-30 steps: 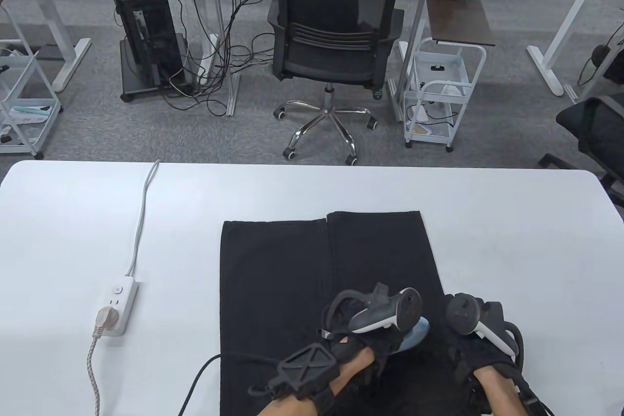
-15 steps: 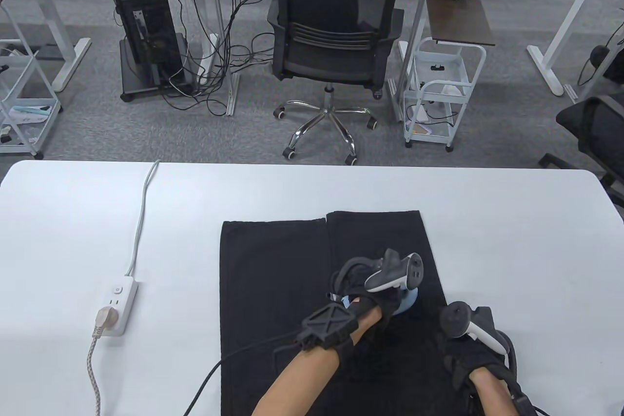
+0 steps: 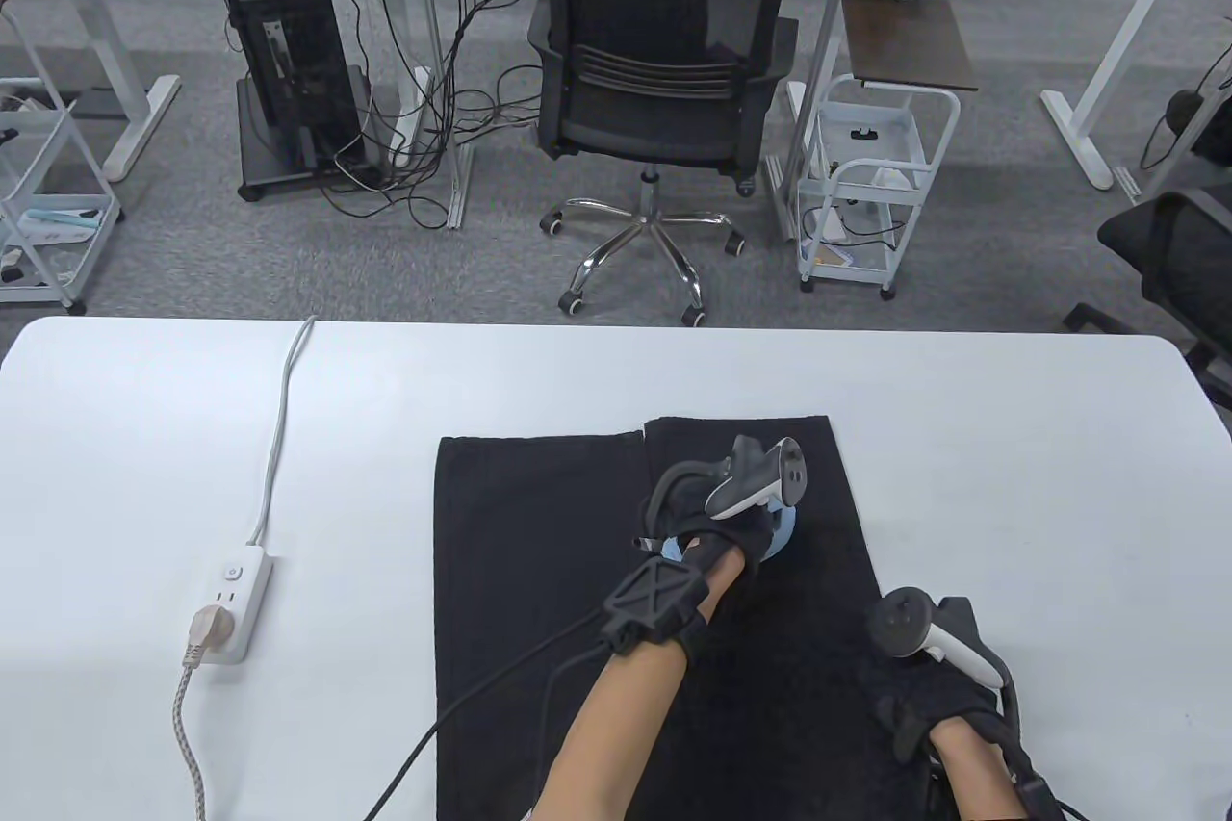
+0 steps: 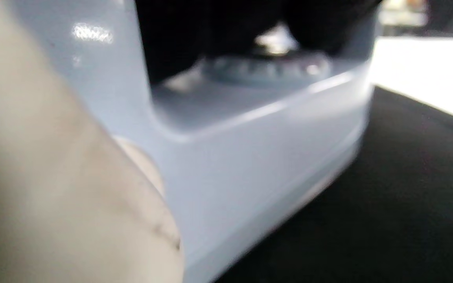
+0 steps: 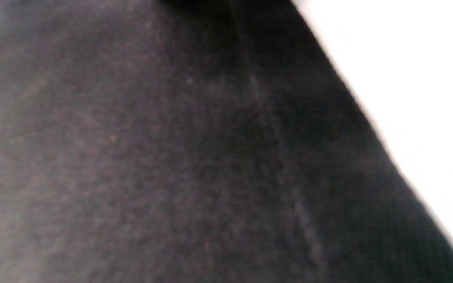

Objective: Iron trousers with electric iron on table

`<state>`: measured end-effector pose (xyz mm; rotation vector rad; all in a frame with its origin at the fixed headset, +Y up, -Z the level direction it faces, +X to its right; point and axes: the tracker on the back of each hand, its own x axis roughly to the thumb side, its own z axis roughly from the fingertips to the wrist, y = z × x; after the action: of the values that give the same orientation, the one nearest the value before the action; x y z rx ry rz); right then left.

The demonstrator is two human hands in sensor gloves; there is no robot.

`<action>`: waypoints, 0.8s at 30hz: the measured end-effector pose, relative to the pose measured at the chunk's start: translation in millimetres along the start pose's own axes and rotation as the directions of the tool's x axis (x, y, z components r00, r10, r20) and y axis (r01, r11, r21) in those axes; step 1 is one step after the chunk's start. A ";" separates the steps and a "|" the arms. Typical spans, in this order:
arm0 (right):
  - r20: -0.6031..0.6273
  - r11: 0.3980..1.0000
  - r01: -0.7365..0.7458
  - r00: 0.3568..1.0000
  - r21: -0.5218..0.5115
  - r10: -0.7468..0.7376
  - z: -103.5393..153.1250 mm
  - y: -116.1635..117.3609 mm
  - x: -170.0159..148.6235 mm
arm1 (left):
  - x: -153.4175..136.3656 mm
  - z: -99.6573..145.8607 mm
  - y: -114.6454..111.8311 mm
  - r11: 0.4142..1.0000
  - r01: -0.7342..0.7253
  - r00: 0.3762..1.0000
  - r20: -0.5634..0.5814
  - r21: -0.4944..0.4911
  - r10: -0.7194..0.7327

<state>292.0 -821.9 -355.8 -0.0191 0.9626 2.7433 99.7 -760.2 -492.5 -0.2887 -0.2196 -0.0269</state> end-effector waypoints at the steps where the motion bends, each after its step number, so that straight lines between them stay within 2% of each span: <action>1: 0.002 1.000 0.008 1.000 0.000 -0.008 -0.1 -0.4 -0.8 | 2.3 6.6 -0.8 1.000 0.002 1.000 0.011 0.001 -0.002; 8: 0.032 0.998 0.063 0.997 0.001 -0.063 -0.4 -1.2 -6.8 | 34.2 64.3 -19.8 1.000 0.028 0.993 0.117 0.010 -0.029; 15: 0.040 0.997 0.074 0.996 -0.014 -0.074 0.2 -1.2 -9.2 | 64.5 147.3 -46.6 0.997 0.079 0.945 0.316 0.023 -0.082; 17: 0.041 0.997 0.073 0.997 -0.011 -0.072 0.0 -1.4 -9.1 | 67.6 168.5 -53.1 0.996 0.079 0.941 0.328 0.030 -0.085; 19: 0.039 0.998 0.068 0.997 -0.009 -0.068 -0.2 -1.5 -8.6 | 67.4 176.2 -55.6 0.995 0.083 0.939 0.329 0.048 -0.094; 21: 0.037 0.998 0.060 0.998 -0.009 -0.060 -0.4 -1.2 -8.3 | 66.2 171.1 -53.9 0.997 0.070 0.942 0.328 0.016 -0.071; 24: 0.035 0.998 0.057 0.998 -0.011 -0.056 -0.3 -1.1 -8.3 | 65.1 153.5 -48.4 0.997 0.075 0.948 0.307 0.030 -0.081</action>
<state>300.3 -823.0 -356.0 -0.0002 0.9229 2.6886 128.0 -762.4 -321.2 -0.2654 -0.5421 -0.0585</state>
